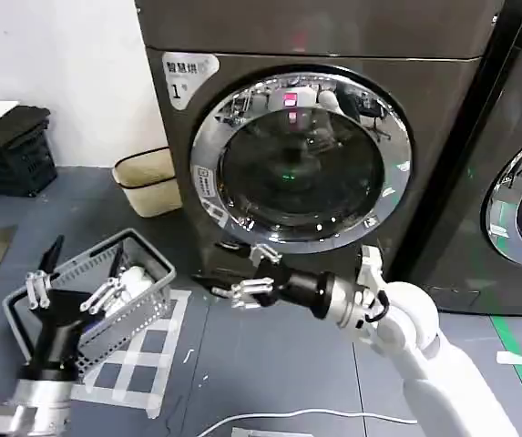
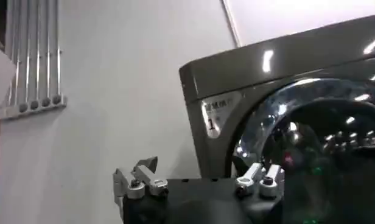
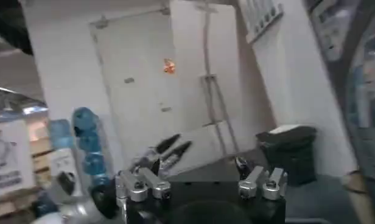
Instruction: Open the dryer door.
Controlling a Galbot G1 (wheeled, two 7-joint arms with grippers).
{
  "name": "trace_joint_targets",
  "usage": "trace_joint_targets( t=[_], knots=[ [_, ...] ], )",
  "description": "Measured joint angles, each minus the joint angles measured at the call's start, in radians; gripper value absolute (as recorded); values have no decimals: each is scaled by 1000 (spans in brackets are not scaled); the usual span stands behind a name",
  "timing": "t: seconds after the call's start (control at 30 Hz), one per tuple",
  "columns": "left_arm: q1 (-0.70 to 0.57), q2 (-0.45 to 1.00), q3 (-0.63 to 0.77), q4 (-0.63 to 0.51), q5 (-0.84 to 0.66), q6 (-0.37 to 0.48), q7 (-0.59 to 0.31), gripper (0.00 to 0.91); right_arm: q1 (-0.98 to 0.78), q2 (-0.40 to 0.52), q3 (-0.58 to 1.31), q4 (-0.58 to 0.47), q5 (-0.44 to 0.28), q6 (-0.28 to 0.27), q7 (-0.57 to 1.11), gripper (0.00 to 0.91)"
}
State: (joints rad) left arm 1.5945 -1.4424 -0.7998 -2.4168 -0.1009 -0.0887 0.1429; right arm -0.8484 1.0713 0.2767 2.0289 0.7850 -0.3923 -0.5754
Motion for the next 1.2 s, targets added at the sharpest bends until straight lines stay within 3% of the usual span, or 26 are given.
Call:
trace_joint_targets(
  t=[0.67, 1.2],
  knots=[
    [9, -2, -5, -9, 0, -6, 2, 907, 72, -33, -61, -140, -118, 202, 112, 907],
    [11, -4, -2, -17, 1, -9, 3, 907, 217, 20, -183, -316, -172, 222, 140, 907]
  ],
)
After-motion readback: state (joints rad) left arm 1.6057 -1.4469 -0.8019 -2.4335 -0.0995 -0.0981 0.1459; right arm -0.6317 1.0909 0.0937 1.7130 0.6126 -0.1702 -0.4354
